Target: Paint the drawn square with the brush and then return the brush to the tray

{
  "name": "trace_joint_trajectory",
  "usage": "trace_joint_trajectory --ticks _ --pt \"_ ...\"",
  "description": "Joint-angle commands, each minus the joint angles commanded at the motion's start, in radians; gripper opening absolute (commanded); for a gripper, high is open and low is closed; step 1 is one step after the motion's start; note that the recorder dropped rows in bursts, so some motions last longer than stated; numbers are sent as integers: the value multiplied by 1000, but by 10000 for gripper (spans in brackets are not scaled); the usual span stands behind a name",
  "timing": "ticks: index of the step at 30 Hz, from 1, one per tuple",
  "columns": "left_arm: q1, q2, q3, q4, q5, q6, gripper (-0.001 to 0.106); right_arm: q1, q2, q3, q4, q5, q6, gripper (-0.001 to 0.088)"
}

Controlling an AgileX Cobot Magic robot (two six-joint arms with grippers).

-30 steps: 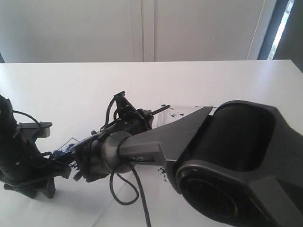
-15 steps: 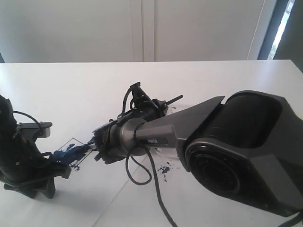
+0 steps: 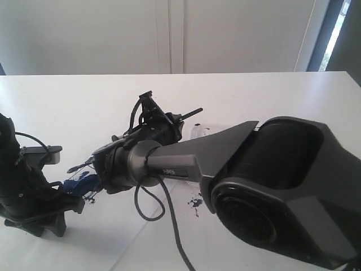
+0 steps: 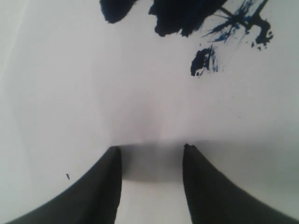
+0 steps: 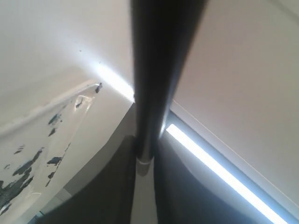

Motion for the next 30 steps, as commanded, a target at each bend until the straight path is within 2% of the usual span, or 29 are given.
trace_joint_trajectory --ticks 3,9,13,23,30 --pt "0 0 0 -12 0 0 479 -2 30 0 -9 0 -14 0" --pt "0 0 0 -21 -4 18 479 -48 46 -38 -31 0 -12 0" --pt "0 0 0 -21 -8 20 479 -48 46 -45 -22 0 -12 0" --pt "0 0 0 -21 -4 20 479 38 46 -45 15 0 -14 0" --pt "0 0 0 -21 -2 20 479 33 44 -45 36 0 -16 0"
